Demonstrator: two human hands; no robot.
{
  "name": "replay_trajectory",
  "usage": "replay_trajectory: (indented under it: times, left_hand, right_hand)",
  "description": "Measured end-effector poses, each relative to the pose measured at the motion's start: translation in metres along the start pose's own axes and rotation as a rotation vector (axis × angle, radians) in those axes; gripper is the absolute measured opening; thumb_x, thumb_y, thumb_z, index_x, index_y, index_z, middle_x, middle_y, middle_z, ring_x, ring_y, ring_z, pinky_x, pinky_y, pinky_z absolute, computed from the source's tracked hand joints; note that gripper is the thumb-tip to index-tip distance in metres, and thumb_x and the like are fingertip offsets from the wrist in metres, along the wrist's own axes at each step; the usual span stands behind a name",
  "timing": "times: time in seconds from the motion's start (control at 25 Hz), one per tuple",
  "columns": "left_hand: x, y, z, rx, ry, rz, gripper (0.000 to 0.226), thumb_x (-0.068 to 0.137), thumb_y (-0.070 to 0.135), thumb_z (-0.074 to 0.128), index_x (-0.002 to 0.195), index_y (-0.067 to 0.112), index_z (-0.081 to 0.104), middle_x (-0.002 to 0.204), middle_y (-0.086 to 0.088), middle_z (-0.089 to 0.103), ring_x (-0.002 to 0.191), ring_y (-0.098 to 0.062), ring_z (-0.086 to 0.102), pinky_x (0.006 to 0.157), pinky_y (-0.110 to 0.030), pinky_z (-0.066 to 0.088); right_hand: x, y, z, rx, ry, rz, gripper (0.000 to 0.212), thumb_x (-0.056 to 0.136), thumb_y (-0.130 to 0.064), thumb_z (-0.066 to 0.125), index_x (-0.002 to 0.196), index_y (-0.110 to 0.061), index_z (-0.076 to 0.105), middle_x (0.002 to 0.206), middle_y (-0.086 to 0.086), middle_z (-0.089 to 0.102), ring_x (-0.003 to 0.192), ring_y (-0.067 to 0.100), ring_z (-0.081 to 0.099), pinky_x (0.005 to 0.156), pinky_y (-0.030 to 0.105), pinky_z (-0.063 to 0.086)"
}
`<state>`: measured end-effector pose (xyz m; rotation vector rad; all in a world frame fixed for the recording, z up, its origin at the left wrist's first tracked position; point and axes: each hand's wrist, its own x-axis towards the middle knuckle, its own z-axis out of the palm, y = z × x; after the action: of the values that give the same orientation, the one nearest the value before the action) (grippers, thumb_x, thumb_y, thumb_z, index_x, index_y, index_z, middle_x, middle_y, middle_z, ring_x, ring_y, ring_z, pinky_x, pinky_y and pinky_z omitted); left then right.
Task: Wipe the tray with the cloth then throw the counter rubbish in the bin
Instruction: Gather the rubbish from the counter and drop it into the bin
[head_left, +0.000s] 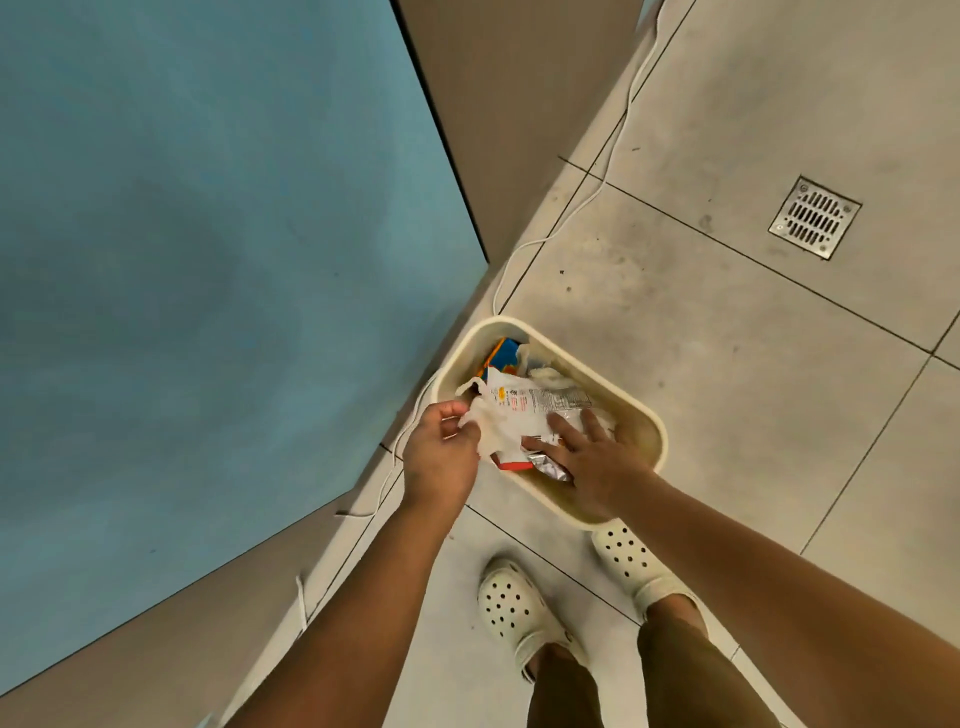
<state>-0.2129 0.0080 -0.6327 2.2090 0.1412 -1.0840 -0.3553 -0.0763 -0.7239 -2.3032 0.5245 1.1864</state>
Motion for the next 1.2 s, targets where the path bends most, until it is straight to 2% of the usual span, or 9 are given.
replay_trajectory:
  times: [0.16,0.24,0.36,0.48,0.72,0.84,0.92,1.04,1.2]
  left_hand:
    - [0.017,0.005,0.016,0.351,-0.075,0.249,0.026,0.092,0.011,0.052,0.117,0.015,0.058,0.1,0.002,0.06,0.085,-0.008,0.052,0.069,-0.007,0.035]
    - [0.03,0.008,0.023,0.481,-0.092,0.306,0.032,0.092,0.014,0.052,0.123,0.019,0.055,0.113,0.001,0.061,0.088,-0.007,0.05,0.072,-0.008,0.033]
    - [0.043,0.006,0.03,0.611,-0.181,0.354,0.039,0.091,0.015,0.052,0.13,0.021,0.052,0.134,0.002,0.051,0.107,-0.012,0.053,0.088,-0.017,0.038]
    - [0.051,0.001,0.034,0.688,-0.225,0.401,0.038,0.09,0.015,0.053,0.128,0.021,0.053,0.139,0.003,0.044,0.117,-0.014,0.05,0.093,-0.019,0.036]
    - [0.054,-0.009,0.027,0.648,-0.258,0.454,0.031,0.093,0.015,0.05,0.122,0.022,0.057,0.131,0.004,0.049,0.118,-0.013,0.05,0.087,-0.013,0.036]
    - [0.043,-0.009,0.021,0.536,-0.226,0.456,0.029,0.092,0.011,0.051,0.118,0.02,0.061,0.125,0.002,0.055,0.108,-0.012,0.055,0.085,-0.013,0.04]
    - [0.031,-0.009,0.017,0.492,-0.201,0.425,0.031,0.091,0.009,0.052,0.118,0.019,0.061,0.123,-0.001,0.058,0.097,-0.008,0.054,0.081,-0.009,0.039]
    - [0.009,-0.006,0.011,0.434,-0.185,0.327,0.031,0.09,0.008,0.054,0.118,0.019,0.061,0.119,-0.003,0.061,0.092,-0.006,0.052,0.074,-0.007,0.036]
    - [-0.029,0.007,-0.005,0.382,-0.179,0.241,0.031,0.092,0.011,0.052,0.121,0.02,0.059,0.125,-0.002,0.059,0.095,-0.006,0.053,0.079,-0.017,0.043]
  right_hand:
    - [0.023,0.002,0.012,0.043,0.009,0.063,0.058,0.092,-0.059,0.024,0.14,-0.054,-0.008,0.157,-0.004,-0.018,0.143,0.037,-0.011,0.111,0.061,0.011]
    - [0.036,0.002,0.018,0.102,-0.007,0.101,0.058,0.09,-0.061,0.025,0.138,-0.057,-0.008,0.156,-0.006,-0.021,0.143,0.036,-0.014,0.112,0.06,0.009]
    - [0.051,0.009,0.022,0.158,-0.005,0.148,0.066,0.087,-0.066,0.03,0.139,-0.055,-0.01,0.155,-0.004,-0.023,0.142,0.038,-0.015,0.114,0.059,0.006]
    - [0.074,0.014,0.014,0.313,-0.033,0.19,0.081,0.083,-0.066,0.042,0.142,-0.049,-0.009,0.155,-0.002,-0.021,0.143,0.036,-0.012,0.116,0.055,0.01]
    - [0.113,0.015,0.015,0.712,-0.03,0.349,0.093,0.08,-0.061,0.052,0.146,-0.037,-0.008,0.158,0.002,-0.001,0.145,0.031,0.0,0.117,0.048,0.015]
    - [0.097,0.012,0.008,0.611,0.153,0.356,0.082,0.08,-0.06,0.052,0.146,-0.036,0.009,0.153,0.002,0.025,0.14,0.029,0.026,0.113,0.046,0.025]
    - [0.07,-0.002,0.004,0.511,0.266,0.35,0.082,0.079,-0.06,0.052,0.146,-0.03,0.015,0.149,0.003,0.031,0.135,0.031,0.032,0.11,0.046,0.03]
    - [0.027,-0.024,0.005,0.479,0.326,0.289,0.077,0.083,-0.057,0.05,0.144,-0.02,0.021,0.149,0.005,0.025,0.138,0.029,0.023,0.113,0.046,0.023]
    - [-0.025,-0.032,-0.002,0.451,0.329,0.223,0.078,0.083,-0.04,0.058,0.146,-0.021,0.017,0.155,0.004,0.014,0.144,0.026,0.007,0.119,0.043,0.011]
